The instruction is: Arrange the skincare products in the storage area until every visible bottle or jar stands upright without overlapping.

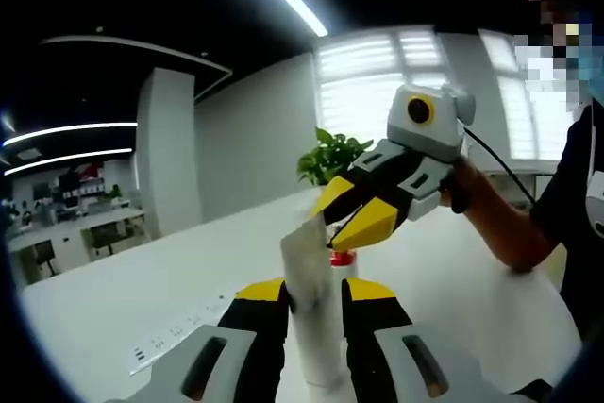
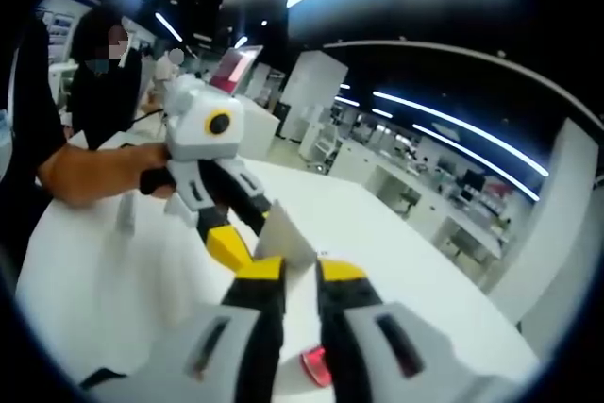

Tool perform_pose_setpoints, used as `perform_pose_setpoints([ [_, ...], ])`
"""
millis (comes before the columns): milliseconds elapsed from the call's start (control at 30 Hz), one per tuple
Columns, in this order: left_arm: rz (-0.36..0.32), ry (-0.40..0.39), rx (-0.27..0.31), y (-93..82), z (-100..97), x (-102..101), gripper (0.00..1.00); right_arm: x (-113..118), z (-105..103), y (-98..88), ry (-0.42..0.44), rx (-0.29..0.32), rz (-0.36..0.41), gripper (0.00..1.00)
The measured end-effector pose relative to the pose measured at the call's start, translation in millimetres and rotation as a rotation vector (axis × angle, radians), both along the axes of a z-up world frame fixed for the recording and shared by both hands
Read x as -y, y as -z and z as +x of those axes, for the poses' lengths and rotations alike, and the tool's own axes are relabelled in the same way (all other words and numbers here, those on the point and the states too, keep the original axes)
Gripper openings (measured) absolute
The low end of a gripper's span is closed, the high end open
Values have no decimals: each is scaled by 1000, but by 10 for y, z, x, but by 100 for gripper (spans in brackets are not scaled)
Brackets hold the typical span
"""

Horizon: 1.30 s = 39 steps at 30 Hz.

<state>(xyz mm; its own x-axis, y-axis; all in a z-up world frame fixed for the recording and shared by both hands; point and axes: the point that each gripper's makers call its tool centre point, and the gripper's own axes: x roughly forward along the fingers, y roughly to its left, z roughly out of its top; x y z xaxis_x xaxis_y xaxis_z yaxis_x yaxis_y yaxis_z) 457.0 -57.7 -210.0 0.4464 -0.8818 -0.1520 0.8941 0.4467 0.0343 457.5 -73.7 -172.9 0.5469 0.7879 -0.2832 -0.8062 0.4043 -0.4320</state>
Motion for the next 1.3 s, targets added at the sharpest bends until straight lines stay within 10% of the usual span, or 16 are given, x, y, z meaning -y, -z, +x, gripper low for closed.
perform_pose_setpoints([
  [1300, -41, -38, -42, -39, 48, -107, 34, 116, -26, -112, 25, 30, -22, 27],
])
